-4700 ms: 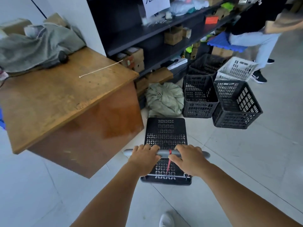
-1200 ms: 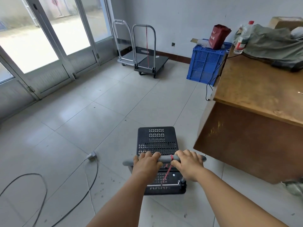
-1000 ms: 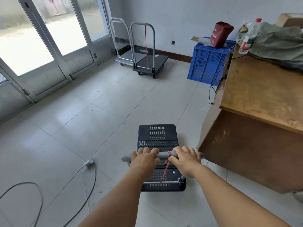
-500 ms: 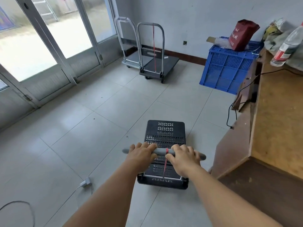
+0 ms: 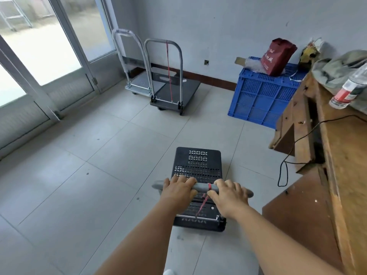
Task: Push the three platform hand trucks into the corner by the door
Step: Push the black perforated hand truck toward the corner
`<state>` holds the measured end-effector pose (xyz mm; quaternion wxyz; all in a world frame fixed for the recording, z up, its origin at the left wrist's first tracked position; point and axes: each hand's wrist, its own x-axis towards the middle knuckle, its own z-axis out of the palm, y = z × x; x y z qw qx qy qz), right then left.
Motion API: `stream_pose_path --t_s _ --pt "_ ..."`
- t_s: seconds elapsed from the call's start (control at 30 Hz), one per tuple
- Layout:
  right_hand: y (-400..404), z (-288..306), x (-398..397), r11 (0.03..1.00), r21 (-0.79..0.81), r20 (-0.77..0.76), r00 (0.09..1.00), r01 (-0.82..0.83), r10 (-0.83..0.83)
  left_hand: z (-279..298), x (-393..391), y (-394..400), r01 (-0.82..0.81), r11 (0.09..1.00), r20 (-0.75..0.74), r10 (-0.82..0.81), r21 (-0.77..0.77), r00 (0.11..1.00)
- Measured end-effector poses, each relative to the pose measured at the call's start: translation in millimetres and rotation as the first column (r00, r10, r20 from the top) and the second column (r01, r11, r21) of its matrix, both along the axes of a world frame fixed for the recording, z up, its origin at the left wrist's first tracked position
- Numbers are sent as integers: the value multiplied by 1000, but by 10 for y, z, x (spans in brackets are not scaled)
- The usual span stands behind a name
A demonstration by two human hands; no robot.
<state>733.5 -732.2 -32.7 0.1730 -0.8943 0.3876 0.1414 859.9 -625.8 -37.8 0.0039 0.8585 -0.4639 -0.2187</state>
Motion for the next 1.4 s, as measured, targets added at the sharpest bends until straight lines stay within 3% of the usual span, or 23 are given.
stream_pose_path --t_s 0.7,1.4 --pt "-2049 -30 2376 994 18 26 994 107 -108 49 2467 -2162 116 993 20 -116 -3 993" --pt "-4465 3 4175 987 -21 7 987 162 -162 -69 4304 -4689 133 989 7 -133 -60 991"
